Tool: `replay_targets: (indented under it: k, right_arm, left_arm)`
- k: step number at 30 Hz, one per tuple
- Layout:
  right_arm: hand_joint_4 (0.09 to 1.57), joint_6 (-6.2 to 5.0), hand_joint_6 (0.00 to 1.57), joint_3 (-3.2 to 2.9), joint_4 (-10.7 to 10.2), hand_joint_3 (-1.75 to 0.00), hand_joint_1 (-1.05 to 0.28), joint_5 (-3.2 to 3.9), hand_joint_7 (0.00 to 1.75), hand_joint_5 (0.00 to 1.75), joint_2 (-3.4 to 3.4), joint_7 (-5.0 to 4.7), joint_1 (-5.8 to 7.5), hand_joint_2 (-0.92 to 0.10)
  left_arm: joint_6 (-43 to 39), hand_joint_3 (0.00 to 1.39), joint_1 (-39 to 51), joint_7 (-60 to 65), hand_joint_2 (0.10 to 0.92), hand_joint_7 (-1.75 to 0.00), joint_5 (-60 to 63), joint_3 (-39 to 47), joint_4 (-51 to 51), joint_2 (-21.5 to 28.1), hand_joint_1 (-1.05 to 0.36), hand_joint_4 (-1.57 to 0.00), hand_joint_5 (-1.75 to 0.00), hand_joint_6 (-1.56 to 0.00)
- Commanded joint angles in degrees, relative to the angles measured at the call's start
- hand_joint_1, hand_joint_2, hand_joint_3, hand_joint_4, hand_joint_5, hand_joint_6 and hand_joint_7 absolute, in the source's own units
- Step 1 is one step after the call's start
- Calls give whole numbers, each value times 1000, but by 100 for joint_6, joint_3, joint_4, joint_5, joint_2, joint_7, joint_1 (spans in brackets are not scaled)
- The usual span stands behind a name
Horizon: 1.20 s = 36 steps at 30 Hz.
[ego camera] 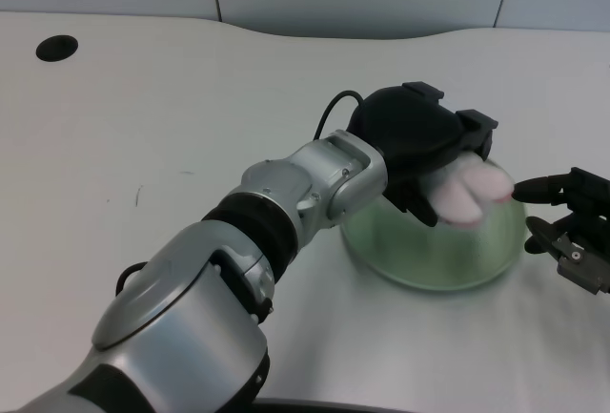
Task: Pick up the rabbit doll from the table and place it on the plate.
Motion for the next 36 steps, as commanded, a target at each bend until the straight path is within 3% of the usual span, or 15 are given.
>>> replay_targets:
  k: [1,5,8,11,14,20,23,25,29,31,33,35,36]
  right_arm:
    - [393,2,468,-48,63,-354,-282,65,860,1347,17,-28,3,-921]
    - [410,-46,474,-38,154,-355,-275,17,876,1366,16,-52,-51,-921]
    - [411,-2,472,-40,151,-354,-269,33,879,1375,45,-60,-60,-921]
    - [409,-5,458,-38,113,-359,-262,26,870,1390,46,-53,-30,-921]
    - [405,-121,449,-37,130,-372,-254,36,862,1400,19,13,-9,-921]
    - [400,-225,479,-69,194,-364,-273,51,877,1413,1,56,-8,-921]
    - [394,-372,481,-81,306,-358,-274,13,882,1413,-42,56,-32,-921]
    - [388,-394,484,-87,347,-356,-278,-4,889,1405,-55,40,-46,-921]
    - [397,-629,487,-116,532,-349,-264,43,899,1407,-77,101,-94,-921]
    - [398,-570,481,-146,543,-341,-270,90,899,1409,-68,107,-114,-921]
    - [399,-548,479,-156,558,-331,-276,70,898,1411,-75,84,-133,-921]
    - [403,-548,481,-162,569,-323,-281,56,899,1416,-77,77,-144,-921]
    - [404,-616,482,-166,608,-321,-282,47,899,1418,-85,79,-152,-921]
  left_arm:
    - [61,67,-213,-293,921,-327,69,-66,33,69,-735,-64,-508,-132]
    - [153,72,-318,-706,921,-113,-1,-13,40,106,-856,-2,-94,-11]
    - [266,87,-423,-1039,921,-21,-33,22,36,146,-955,1,-11,0]
    - [315,105,-459,-1250,921,-5,-109,89,11,169,-1004,1,0,-5]
    - [293,108,-442,-1331,921,-1,-217,192,-15,216,-1024,1,1,-1]
    - [136,156,-488,-1459,921,1,-407,416,-93,450,-990,1,1,1]
    - [-152,175,-467,-1605,921,1,-690,700,-219,738,-972,1,1,1]
    - [-329,194,-406,-1733,921,-2,-857,856,-308,914,-946,1,1,-5]
    - [-865,195,-106,-1893,921,-10,-1266,1187,-513,1264,-915,0,0,-20]
    - [-1121,191,180,-2370,921,-26,-1785,1564,-665,1463,-881,-28,-15,-52]
    - [-1303,196,541,-2875,921,-49,-2337,1961,-839,1644,-861,-71,-39,-99]
    - [-1346,204,728,-3125,921,-64,-2584,2131,-975,1714,-855,-102,-57,-131]
    - [-1417,206,950,-3381,921,-66,-2869,2314,-1087,1782,-854,-107,-60,-137]
